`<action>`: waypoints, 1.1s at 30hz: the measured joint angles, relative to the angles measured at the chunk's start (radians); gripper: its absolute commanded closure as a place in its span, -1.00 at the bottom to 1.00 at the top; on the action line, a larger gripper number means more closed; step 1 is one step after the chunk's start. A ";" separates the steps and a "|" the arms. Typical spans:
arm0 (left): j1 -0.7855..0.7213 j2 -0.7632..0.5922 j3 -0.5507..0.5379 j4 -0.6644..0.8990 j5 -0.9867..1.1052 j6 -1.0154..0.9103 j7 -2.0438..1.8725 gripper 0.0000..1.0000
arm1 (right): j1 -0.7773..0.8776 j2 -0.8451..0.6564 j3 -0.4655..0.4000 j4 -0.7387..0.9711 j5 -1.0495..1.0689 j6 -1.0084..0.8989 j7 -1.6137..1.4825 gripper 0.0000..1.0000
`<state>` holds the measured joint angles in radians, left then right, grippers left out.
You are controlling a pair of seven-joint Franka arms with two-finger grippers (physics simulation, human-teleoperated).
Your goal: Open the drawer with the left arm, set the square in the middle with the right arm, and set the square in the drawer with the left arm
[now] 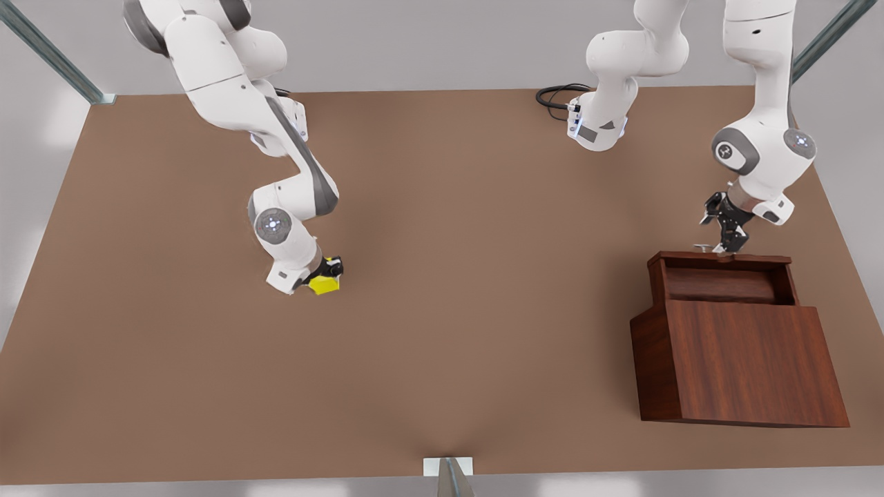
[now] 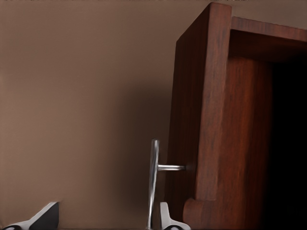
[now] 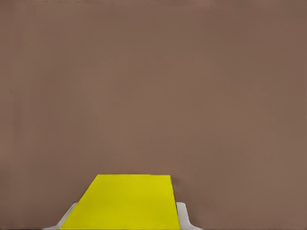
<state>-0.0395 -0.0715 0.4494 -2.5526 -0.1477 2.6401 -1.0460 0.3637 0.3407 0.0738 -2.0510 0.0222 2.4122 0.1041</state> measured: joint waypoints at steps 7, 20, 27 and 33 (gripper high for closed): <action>-0.010 -0.071 0.025 -0.031 0.040 -0.064 -0.002 -1.00 | 0.315 0.244 0.020 0.414 -0.079 -0.068 0.000 -0.30; -0.295 0.188 0.051 0.705 0.145 -0.668 0.854 -1.00 | 0.537 0.664 0.031 0.926 -0.117 -0.025 0.171 -1.00; -0.367 0.298 -0.039 0.865 0.087 -0.684 0.892 -1.00 | 0.533 0.583 0.012 0.867 -0.140 -0.041 0.167 -1.00; -0.370 0.321 -0.297 0.885 0.088 -0.686 0.949 -1.00 | 0.137 -0.098 -0.058 0.315 -0.129 -0.327 0.158 -1.00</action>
<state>-0.4092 0.2493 0.1528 -1.6675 -0.0597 1.9543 -0.0972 0.5003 0.2422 0.0159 -1.7357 -0.1064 2.0851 0.2622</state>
